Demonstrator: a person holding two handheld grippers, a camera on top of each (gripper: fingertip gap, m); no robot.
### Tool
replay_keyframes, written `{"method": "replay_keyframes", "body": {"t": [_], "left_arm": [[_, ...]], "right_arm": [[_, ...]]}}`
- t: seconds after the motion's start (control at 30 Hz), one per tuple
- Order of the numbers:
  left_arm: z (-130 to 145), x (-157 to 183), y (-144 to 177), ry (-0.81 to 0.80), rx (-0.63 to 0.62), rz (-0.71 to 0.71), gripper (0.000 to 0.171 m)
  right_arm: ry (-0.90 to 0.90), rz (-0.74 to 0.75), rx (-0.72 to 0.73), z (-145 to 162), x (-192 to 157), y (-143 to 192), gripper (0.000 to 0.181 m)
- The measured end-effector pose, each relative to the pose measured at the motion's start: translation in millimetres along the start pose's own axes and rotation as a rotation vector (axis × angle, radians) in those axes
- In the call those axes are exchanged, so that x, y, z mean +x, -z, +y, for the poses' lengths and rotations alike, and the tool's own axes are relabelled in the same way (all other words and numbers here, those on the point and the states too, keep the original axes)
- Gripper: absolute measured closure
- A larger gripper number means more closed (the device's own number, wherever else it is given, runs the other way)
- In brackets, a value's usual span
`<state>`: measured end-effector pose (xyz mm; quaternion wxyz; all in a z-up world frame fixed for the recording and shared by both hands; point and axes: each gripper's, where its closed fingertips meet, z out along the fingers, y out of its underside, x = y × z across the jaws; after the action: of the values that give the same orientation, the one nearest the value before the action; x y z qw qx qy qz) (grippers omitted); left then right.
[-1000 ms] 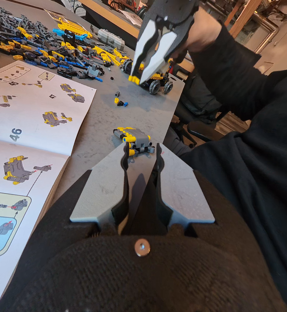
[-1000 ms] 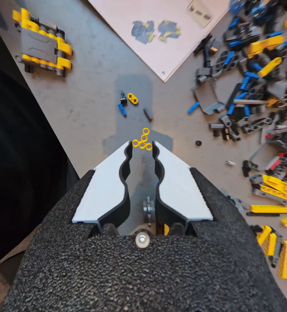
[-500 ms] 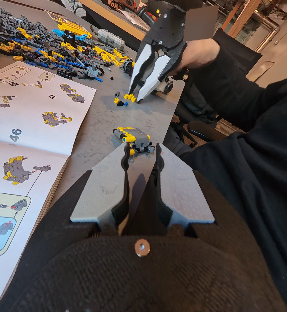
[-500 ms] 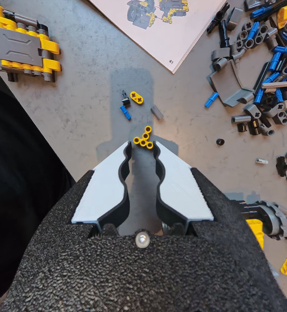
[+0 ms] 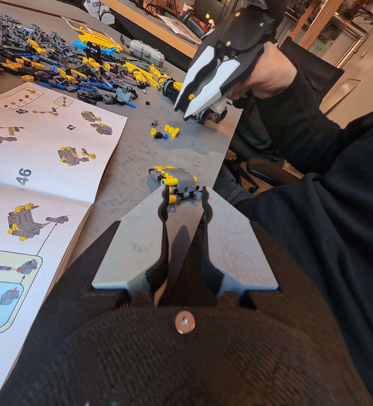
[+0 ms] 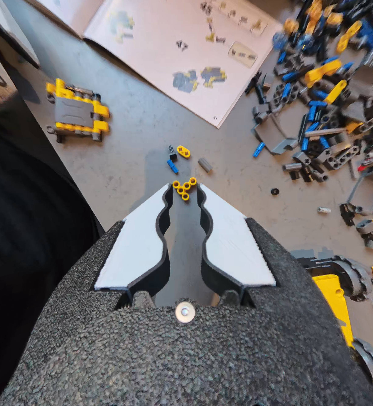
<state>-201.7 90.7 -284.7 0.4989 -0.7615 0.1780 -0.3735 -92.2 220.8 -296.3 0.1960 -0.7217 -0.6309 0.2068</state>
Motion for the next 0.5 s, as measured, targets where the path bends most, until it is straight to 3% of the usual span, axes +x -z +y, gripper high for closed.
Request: {"method": "replay_keyframes", "body": {"t": [0.3,0.5], "left_arm": [[-1,-2,0,-0.013,0.007,-0.014,0.146],[-1,-3,0,-0.04,0.014,-0.032,0.146]], "right_arm": [[0.055,0.049,0.271,-23,-6,7,0.163],[0.118,-0.104,0.258,-19,-44,-9,0.157]]}}
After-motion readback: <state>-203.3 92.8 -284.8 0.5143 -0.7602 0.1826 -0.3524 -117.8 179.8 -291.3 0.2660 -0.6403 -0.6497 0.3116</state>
